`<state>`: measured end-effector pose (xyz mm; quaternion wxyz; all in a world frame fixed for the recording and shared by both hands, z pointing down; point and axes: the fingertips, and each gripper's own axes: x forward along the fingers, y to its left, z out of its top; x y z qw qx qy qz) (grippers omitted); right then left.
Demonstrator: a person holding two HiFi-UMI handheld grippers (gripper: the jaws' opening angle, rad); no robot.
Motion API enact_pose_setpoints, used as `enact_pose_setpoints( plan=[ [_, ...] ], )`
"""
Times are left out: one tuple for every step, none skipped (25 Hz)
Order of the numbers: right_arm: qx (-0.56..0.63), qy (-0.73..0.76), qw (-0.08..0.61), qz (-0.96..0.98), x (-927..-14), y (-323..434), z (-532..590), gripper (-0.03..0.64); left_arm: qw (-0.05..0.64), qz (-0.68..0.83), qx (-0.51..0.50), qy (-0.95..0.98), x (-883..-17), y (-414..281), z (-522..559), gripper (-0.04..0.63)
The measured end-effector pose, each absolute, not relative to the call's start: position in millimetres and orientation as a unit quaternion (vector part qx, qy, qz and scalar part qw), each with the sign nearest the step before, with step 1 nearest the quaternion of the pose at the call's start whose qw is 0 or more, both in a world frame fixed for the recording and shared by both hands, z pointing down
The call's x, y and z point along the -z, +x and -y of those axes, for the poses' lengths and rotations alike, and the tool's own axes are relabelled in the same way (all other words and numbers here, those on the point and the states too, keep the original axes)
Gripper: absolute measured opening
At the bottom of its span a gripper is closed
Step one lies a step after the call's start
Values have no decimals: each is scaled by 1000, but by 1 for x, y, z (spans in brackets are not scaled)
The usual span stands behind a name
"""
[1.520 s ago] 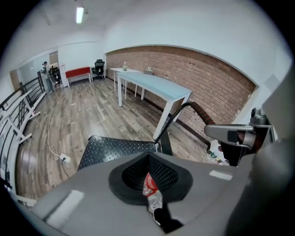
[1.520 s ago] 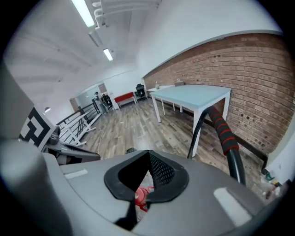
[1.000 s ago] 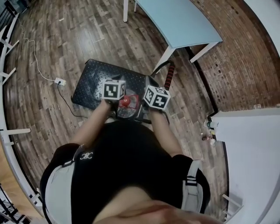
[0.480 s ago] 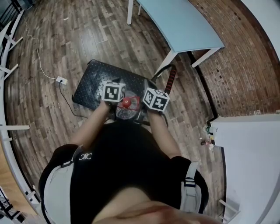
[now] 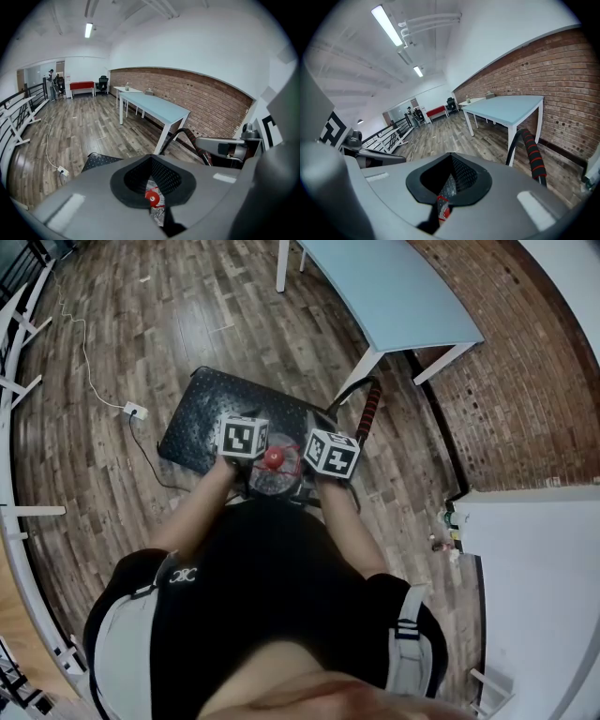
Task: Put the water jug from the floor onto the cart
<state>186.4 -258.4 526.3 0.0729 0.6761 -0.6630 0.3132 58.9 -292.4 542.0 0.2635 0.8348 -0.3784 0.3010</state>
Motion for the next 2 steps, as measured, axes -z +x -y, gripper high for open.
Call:
enact_pose_setpoints(
  plan=[
    [-314, 676, 74, 663, -527, 186, 258, 12, 265, 378, -302, 834, -543, 58, 292, 2],
    [-315, 676, 74, 662, -528, 186, 257, 12, 267, 377, -303, 833, -544, 58, 291, 2]
  ],
)
